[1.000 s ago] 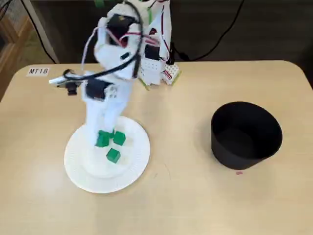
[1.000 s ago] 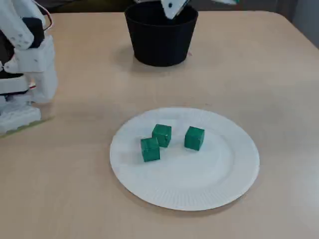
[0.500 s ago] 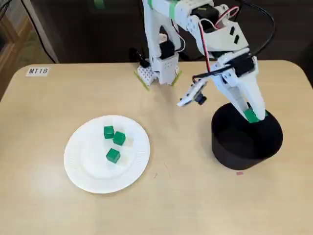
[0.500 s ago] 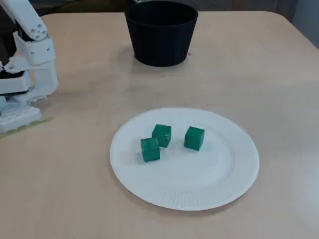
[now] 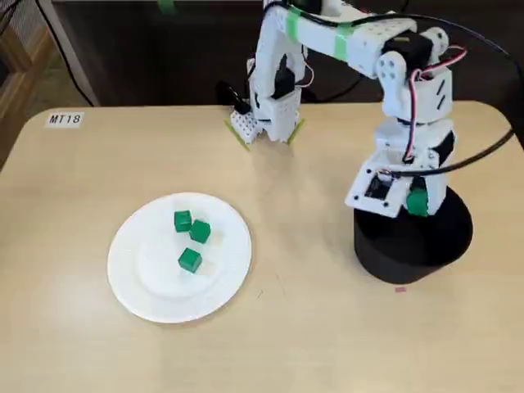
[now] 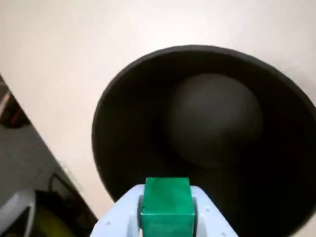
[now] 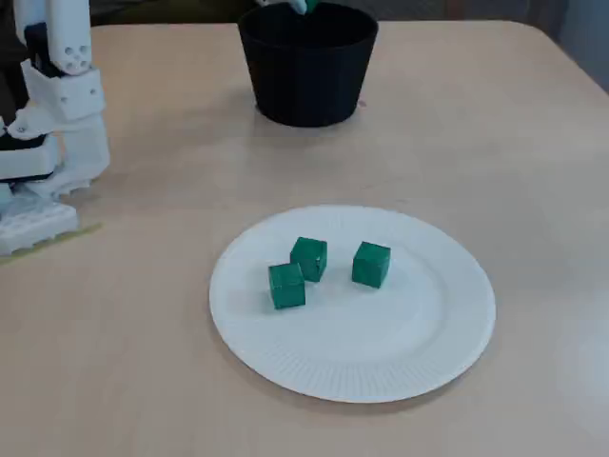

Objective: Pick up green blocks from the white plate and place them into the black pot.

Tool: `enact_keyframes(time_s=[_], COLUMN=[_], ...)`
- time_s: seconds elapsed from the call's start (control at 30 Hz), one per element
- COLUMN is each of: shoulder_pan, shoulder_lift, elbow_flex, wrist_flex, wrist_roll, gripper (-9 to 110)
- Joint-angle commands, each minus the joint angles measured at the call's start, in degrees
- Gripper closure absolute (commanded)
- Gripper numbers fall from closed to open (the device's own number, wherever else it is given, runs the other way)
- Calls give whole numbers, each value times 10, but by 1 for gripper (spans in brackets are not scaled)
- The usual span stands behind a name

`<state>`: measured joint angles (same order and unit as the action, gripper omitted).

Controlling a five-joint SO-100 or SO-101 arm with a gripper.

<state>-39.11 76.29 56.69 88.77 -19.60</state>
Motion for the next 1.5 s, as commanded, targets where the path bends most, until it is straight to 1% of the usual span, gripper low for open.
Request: enact_keyframes(time_s=[0.0,0.1,0.13,0.2,0.23,0.3,0.37,0.43,0.47,0.5,0.53,0.6,0.67,0.73,0.83,0.87,0.97,1.0,1.1,1.2,1.3,1.47], shoulder_pan=[-16,-18,-18,-19,-19,-18,-14,-9,-5,-1,5,25,52,101,227,279,417,446,483,498,542,623], shoulder_lift=[-27,-25,-21,-5,0,4,4,4,5,6,8,16,56,129,291,365,608,635,599,592,565,522], elbow_flex=[-102,-94,-91,-76,-72,-70,-70,-69,-69,-69,-69,-68,-37,17,134,196,445,481,488,497,501,534], wrist_flex=[62,63,64,64,64,64,64,64,64,63,63,64,64,64,52,18,-153,-163,-99,-70,-35,-50], wrist_roll=[-11,-5,-7,-25,-28,-27,-24,-22,-20,-16,-10,12,13,17,16,10,11,3,-26,-21,-21,-40], gripper=[104,104,100,80,72,65,64,65,67,71,79,104,104,104,104,104,104,104,104,104,104,104])
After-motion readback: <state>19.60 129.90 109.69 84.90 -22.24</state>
